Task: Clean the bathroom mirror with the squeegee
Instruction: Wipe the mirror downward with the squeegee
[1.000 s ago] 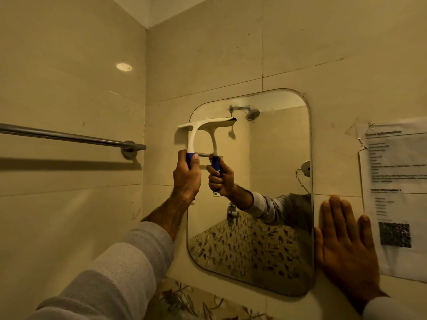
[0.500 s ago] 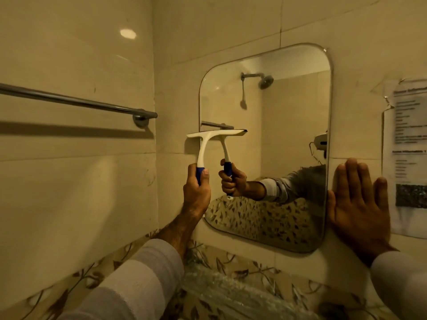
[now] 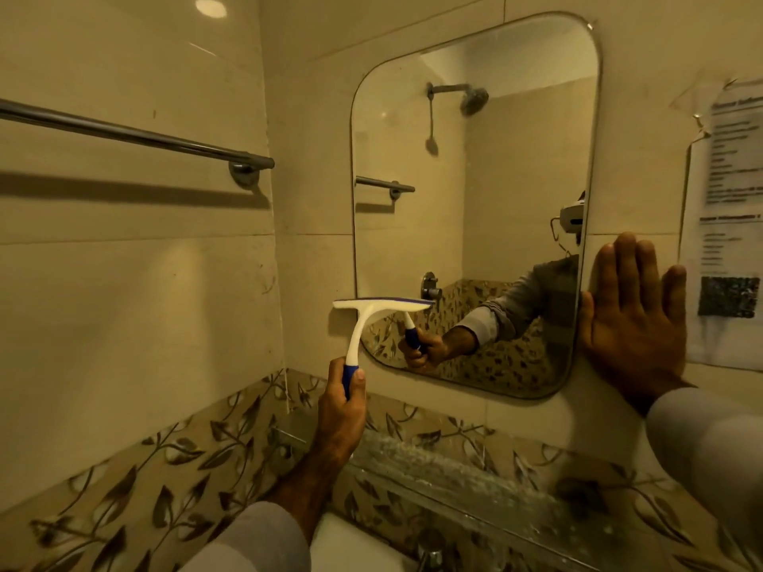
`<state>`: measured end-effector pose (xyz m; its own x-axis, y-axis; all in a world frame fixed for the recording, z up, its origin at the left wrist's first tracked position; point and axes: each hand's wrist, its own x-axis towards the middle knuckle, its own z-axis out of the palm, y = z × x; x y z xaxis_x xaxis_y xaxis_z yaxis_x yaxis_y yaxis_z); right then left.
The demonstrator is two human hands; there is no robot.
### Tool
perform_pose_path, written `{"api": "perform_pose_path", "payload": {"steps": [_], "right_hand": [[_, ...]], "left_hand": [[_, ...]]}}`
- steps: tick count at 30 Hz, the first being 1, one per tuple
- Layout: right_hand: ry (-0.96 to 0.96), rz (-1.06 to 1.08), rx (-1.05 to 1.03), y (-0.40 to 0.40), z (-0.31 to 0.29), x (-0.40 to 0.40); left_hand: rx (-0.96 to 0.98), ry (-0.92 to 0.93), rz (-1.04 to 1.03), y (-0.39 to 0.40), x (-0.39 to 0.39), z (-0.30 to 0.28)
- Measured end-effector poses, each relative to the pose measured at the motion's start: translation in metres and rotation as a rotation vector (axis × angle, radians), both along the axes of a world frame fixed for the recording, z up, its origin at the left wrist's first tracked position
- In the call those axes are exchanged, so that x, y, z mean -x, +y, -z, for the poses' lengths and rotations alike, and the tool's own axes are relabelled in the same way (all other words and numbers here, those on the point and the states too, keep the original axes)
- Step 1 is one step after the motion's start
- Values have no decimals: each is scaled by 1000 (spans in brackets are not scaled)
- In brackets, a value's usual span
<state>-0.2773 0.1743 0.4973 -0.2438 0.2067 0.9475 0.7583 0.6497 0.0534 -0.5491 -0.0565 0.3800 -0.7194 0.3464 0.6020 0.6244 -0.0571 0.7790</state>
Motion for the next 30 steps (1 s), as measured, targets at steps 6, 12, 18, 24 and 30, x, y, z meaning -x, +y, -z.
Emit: {"api": "perform_pose_path", "payload": {"steps": [6,12,18,24,30], "right_hand": [[14,-6,-9,0,0,-1],[9,0,8,0,-1,0],[6,11,-3,0,0,-1],[10,1,-5,-1,0,-1],[11,1,-4,0,-2,-2]], "left_hand": [[73,-39,0,-12,-12,30],[147,-65,-3,-19,-21,50],[165,-103,-1,-20,-22,59],[195,-112,13,-25,-20,66],[256,-154,9,-27,-18,73]]}}
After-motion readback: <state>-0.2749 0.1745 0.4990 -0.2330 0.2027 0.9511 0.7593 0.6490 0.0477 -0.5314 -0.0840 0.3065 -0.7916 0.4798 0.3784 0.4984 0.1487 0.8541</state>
